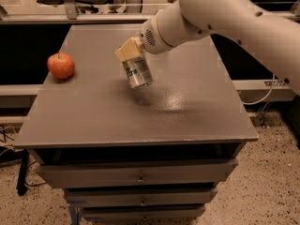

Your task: Place 7up can upright

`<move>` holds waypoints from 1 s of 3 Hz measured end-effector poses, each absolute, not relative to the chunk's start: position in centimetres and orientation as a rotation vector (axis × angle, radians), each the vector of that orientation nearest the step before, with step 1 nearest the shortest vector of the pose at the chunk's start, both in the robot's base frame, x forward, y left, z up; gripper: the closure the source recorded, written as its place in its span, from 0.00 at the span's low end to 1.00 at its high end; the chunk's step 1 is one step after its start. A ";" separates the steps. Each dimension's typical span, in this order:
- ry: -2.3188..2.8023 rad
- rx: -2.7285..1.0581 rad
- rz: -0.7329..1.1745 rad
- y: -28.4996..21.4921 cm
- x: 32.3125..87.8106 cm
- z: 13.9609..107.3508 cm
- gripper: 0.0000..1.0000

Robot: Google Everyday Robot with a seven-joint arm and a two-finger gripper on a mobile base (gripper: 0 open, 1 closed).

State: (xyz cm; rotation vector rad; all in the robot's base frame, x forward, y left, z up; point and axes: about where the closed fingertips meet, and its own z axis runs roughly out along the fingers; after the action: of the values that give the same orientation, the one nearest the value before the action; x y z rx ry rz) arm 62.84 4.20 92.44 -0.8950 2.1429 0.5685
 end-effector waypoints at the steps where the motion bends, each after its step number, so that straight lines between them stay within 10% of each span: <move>1: 1.920 -0.734 0.815 2.8 66.0 94.7 1.00; 3: 1.672 -0.685 0.931 -5.2 64.8 96.4 1.00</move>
Offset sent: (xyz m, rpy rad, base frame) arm -0.0652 -0.0901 0.0997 0.3973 -0.8898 0.6002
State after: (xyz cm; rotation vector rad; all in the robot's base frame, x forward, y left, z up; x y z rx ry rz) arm 64.77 -5.25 96.44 -0.6851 1.6725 0.9313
